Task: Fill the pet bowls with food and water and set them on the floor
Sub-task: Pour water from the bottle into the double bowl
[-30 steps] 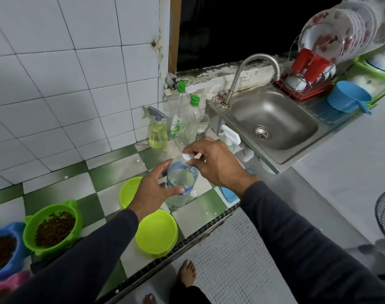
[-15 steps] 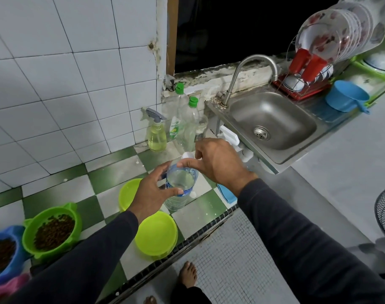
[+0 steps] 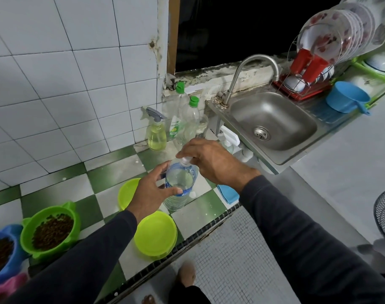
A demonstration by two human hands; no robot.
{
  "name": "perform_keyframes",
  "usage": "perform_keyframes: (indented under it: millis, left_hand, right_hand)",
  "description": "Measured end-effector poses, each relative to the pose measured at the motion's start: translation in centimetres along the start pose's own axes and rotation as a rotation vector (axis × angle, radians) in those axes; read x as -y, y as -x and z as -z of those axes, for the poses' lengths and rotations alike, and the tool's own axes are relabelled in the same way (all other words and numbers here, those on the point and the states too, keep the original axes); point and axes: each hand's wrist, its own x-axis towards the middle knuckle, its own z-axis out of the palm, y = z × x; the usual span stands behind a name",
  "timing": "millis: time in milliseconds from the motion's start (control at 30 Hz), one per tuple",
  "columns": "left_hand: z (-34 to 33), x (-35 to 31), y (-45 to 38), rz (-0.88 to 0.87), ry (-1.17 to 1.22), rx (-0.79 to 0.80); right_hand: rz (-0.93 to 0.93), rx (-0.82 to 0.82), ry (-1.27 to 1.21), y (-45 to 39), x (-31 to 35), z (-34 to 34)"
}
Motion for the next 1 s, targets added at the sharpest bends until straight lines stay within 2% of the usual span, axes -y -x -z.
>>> perform_keyframes:
  millis: [100,233,400,500,600,700,900,1000]
  left_hand:
    - [0.0,-0.1,0.1,0.007,0.001,-0.008]
    - [0.0,-0.2,0.2,0.003,0.009,0.003]
    - [0.0,0.0,0.2,-0.004,0.009,0.007]
    - [0.1,0.1,0.2,0.002,0.008,0.008]
    - [0.1,0.0,0.2,0.013,0.008,0.003]
    - [0.1,0.1,0.2,0.015,0.006,-0.003]
    - [0.1,0.3,0.1,0.015,0.007,0.006]
    - [0.2,0.3,0.1,0.015,0.009,0.006]
  right_hand:
    - [-0.039,0.021,0.008,0.0,0.0,-0.2]
    - [-0.206,0.033,0.036,-0.2,0.0,-0.7]
    - [-0.288,-0.127,0.281,0.2,0.0,-1.4]
    - [-0.261,-0.191,0.152,0.6,-0.4,-1.5]
    - [-0.127,-0.119,-0.075,1.0,-0.4,-1.6]
    - [-0.126,-0.081,-0.071,0.9,-0.2,-2.0]
    - [-0.368,-0.118,0.159,0.1,0.1,-1.9]
    - [-0.255,-0.097,-0.009,0.5,0.1,-1.6]
